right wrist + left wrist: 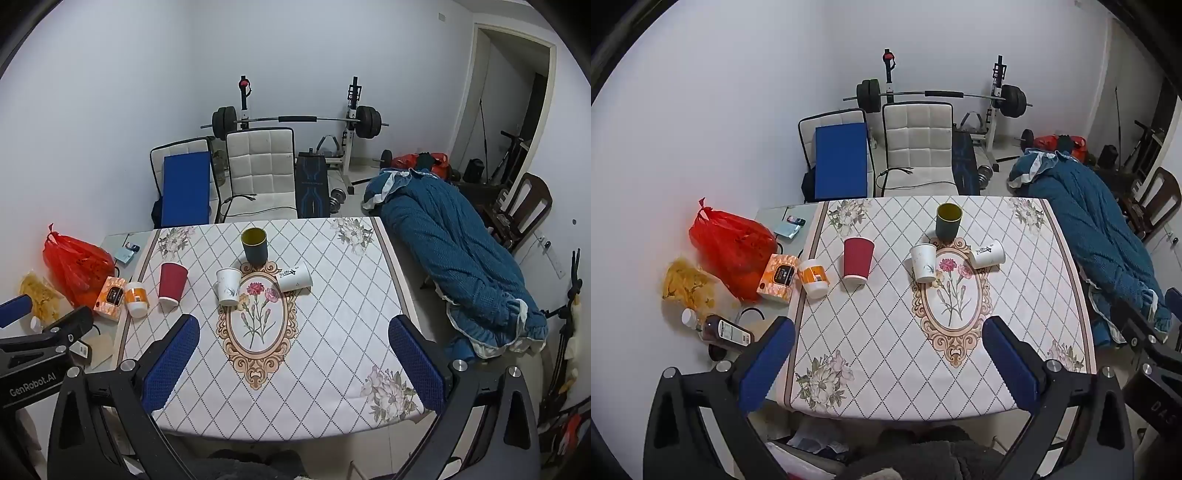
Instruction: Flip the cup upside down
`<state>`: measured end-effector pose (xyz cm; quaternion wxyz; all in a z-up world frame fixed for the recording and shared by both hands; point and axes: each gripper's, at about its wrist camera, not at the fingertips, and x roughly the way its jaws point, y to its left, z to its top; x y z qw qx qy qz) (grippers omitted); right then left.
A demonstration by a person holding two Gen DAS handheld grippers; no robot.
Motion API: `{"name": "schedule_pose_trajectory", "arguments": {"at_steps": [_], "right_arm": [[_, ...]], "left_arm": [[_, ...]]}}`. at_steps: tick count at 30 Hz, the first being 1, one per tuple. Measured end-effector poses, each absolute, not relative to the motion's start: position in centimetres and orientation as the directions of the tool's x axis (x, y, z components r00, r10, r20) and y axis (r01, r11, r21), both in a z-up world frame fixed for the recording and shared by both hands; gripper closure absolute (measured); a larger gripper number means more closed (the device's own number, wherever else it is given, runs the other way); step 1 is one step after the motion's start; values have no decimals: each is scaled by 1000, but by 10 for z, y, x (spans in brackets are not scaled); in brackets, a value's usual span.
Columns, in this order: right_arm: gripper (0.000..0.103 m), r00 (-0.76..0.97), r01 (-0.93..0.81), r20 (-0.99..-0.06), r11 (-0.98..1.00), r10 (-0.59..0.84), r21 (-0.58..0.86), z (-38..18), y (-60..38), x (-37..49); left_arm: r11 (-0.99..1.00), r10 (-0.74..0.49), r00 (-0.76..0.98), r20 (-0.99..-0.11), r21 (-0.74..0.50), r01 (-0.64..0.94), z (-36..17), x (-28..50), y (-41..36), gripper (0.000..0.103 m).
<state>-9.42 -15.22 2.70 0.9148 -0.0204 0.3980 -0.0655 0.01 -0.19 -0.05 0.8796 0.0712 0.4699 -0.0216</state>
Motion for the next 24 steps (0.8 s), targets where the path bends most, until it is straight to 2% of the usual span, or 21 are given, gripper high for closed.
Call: {"name": "schedule_pose_trajectory", "arguments": {"at_steps": [24], "right_arm": [[0, 677, 104, -722, 990, -139, -94, 30, -153, -90]], "left_arm": [[991, 2, 561, -828, 77, 110, 6, -1, 0, 0]]}}
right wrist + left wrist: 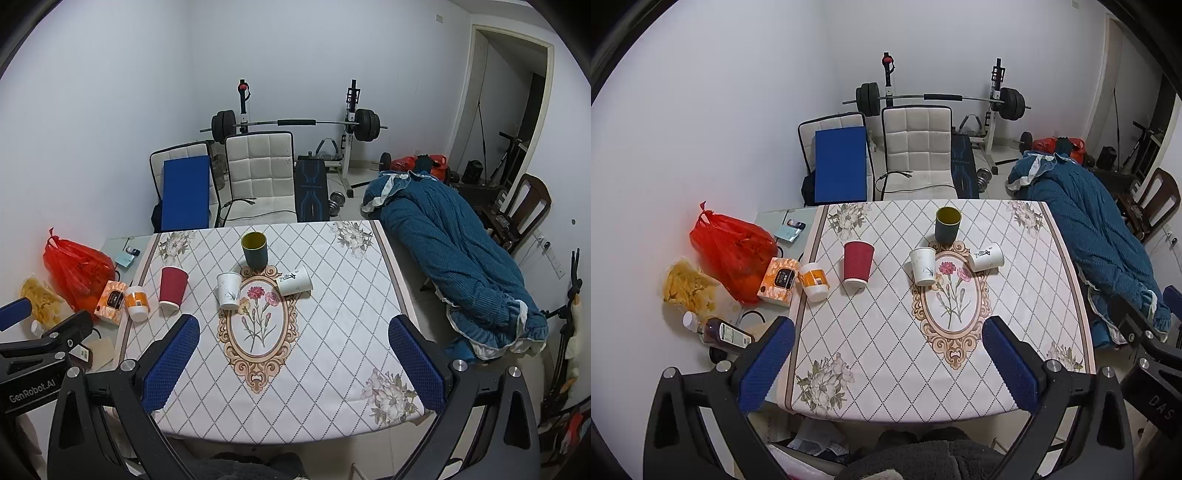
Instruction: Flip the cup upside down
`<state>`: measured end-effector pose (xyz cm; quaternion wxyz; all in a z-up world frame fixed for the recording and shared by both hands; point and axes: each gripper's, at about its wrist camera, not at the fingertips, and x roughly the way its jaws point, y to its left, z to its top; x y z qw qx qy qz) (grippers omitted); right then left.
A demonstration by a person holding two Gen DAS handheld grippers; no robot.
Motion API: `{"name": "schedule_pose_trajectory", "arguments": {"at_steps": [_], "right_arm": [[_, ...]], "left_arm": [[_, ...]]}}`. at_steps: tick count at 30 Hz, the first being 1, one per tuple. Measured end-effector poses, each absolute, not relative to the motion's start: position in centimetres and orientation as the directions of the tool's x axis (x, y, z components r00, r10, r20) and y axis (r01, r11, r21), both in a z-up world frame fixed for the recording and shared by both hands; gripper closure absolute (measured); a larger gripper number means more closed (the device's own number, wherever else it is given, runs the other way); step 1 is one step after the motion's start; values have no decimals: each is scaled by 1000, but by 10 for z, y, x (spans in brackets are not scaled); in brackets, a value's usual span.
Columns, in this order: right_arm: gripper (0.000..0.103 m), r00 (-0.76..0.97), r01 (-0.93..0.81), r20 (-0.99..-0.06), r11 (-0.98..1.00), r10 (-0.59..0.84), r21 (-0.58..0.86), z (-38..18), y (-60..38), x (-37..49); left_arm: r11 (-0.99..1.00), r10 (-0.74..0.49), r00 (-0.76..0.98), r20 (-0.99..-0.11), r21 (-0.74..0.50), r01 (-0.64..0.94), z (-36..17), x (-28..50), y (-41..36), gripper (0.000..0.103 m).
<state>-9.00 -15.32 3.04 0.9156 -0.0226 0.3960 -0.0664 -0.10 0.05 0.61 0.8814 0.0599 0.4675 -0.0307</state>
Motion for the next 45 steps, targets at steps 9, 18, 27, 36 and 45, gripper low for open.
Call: {"name": "schedule_pose_trajectory", "arguments": {"at_steps": [9, 18, 27, 36, 45], "right_arm": [[0, 677, 109, -724, 990, -137, -85, 39, -150, -87], [0, 678, 108, -723, 991, -133, -80, 39, -150, -87], [0, 681, 107, -720, 991, -134, -83, 38, -147, -87], [0, 681, 106, -720, 991, -130, -79, 39, -147, -87], [0, 683, 106, -719, 991, -130, -79, 40, -146, -87]], "left_arm": [[991, 3, 565, -825, 79, 110, 10, 1, -1, 0], [991, 2, 565, -825, 78, 111, 11, 2, -1, 0], [991, 4, 570, -822, 81, 110, 12, 2, -3, 0], [991, 4, 571, -821, 80, 110, 16, 5, -2, 0], [991, 1, 573, -819, 79, 111, 17, 5, -2, 0]]}}
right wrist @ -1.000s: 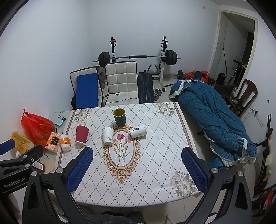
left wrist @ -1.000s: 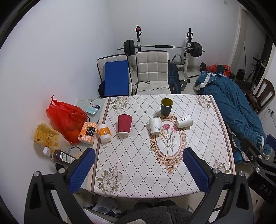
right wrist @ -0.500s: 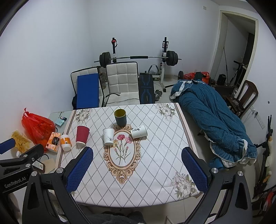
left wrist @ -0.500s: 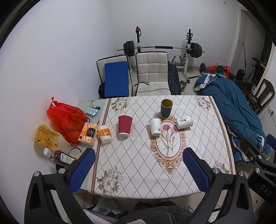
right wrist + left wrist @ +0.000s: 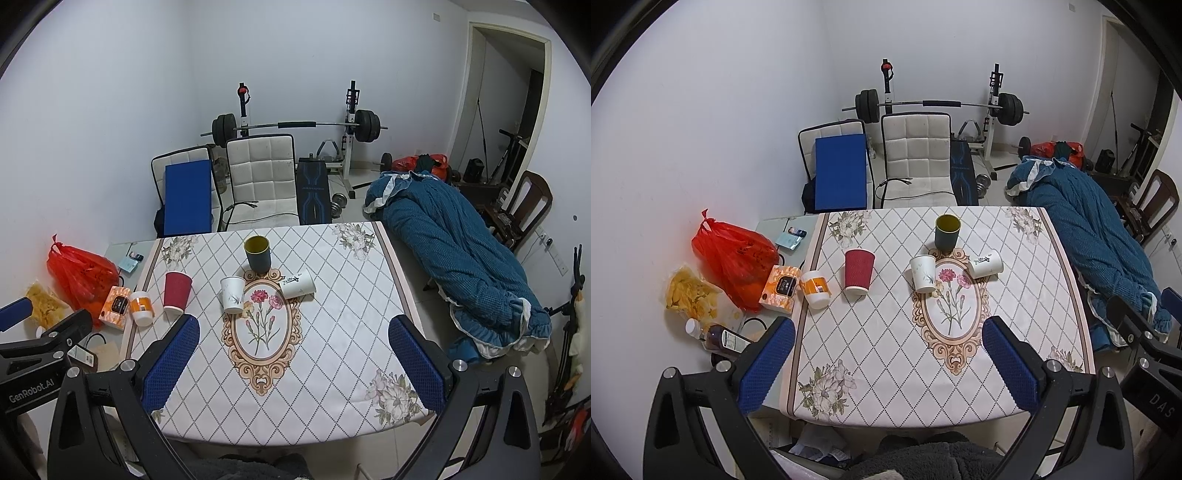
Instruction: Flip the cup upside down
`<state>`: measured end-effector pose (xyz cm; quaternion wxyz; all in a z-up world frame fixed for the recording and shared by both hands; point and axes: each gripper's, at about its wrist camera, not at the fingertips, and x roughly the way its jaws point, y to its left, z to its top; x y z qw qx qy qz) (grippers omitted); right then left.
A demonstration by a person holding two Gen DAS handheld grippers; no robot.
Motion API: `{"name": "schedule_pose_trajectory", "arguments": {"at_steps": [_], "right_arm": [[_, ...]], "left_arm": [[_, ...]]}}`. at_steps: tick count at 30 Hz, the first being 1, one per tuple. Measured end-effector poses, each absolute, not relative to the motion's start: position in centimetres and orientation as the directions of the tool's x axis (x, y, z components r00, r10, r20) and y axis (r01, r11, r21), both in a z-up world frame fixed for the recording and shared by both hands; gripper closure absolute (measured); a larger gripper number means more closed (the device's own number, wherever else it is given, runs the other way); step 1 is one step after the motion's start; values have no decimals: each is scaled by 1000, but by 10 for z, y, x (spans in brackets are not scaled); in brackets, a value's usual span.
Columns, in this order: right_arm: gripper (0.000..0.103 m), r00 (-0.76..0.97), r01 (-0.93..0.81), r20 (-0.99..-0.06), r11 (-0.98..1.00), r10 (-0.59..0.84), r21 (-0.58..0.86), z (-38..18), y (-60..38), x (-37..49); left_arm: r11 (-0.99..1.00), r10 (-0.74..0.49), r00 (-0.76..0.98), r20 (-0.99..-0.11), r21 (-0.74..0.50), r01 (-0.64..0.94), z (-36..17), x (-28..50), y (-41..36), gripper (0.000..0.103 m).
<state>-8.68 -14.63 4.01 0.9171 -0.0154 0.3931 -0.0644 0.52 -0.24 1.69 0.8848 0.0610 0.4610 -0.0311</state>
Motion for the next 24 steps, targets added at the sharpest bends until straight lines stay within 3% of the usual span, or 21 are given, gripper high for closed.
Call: {"name": "schedule_pose_trajectory", "arguments": {"at_steps": [24], "right_arm": [[0, 688, 112, -714, 991, -127, -68, 53, -145, -81]], "left_arm": [[991, -5, 582, -813, 75, 113, 28, 11, -5, 0]]}}
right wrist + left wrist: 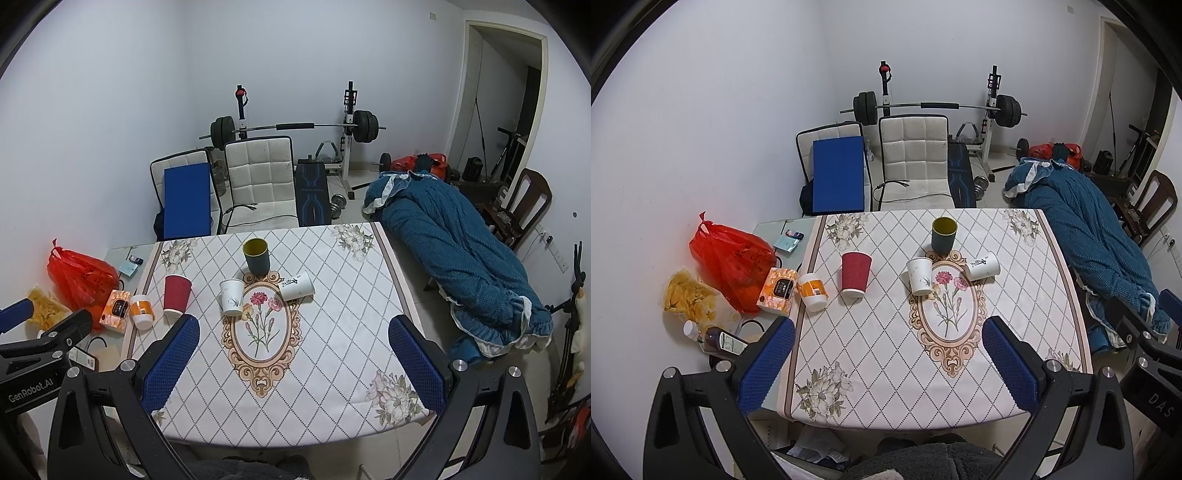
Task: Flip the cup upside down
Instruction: 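Move the left tool toward the upright white printed paper cup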
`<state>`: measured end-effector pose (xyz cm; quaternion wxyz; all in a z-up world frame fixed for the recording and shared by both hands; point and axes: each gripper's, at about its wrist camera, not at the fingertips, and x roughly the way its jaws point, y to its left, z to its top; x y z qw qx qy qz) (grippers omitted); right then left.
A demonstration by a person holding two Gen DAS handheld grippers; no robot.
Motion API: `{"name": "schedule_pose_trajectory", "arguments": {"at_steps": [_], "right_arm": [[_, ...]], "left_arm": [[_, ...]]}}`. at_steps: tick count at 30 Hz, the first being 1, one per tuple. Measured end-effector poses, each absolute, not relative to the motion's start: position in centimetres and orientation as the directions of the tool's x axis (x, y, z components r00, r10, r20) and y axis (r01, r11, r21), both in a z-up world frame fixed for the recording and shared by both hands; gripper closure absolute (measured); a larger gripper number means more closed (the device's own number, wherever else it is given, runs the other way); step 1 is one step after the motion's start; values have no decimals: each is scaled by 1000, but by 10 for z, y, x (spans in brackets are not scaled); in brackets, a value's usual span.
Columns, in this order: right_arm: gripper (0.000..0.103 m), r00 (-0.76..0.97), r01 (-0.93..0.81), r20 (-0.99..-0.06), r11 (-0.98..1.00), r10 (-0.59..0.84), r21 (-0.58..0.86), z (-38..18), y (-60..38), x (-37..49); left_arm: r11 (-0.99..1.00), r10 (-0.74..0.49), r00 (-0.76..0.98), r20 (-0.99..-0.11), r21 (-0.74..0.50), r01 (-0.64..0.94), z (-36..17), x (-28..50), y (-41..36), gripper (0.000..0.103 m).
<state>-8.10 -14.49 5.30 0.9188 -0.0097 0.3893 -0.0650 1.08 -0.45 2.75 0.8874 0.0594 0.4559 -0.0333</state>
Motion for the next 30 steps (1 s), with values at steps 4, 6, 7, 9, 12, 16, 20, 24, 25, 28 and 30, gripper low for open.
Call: {"name": "schedule_pose_trajectory", "arguments": {"at_steps": [4, 6, 7, 9, 12, 16, 20, 24, 25, 28, 30], "right_arm": [[0, 683, 112, -720, 992, -122, -62, 47, -148, -78], [0, 671, 115, -732, 992, -120, -57, 38, -153, -76], [0, 660, 116, -742, 992, -117, -53, 31, -157, -74], [0, 634, 118, -765, 992, -114, -51, 15, -164, -67], [0, 580, 119, -807, 992, -111, -51, -14, -176, -53], [0, 494, 117, -863, 992, -101, -49, -61, -193, -35], [0, 412, 108, -906, 993, -97, -57, -114, -213, -20], [0, 338, 93, -936, 993, -103, -76, -162, -222, -4], [0, 316, 93, -943, 992, -108, -83, -174, -224, 0], [0, 254, 92, -962, 993, -102, -81, -208, -227, 11], [0, 214, 94, -971, 992, -102, -84, -227, -228, 19]], "left_arm": [[992, 2, 561, -828, 74, 105, 15, 17, -9, 0], [992, 11, 536, -844, 76, 99, 2, 23, -12, 0], [993, 19, 523, -852, 79, 92, -6, 29, -13, 0], [992, 36, 497, -867, 90, 86, -28, 30, -18, 0], [991, 69, 456, -887, 114, 72, -58, 38, -23, 0], [991, 101, 387, -917, 128, 47, -99, 52, -28, 0], [991, 115, 334, -936, 132, 30, -132, 64, -30, 0], [992, 107, 285, -953, 120, 29, -157, 78, -31, 0], [993, 100, 273, -957, 113, 31, -163, 82, -32, 0], [993, 98, 235, -967, 110, 38, -183, 96, -33, 0], [993, 94, 211, -973, 106, 49, -196, 108, -34, 0]]}}
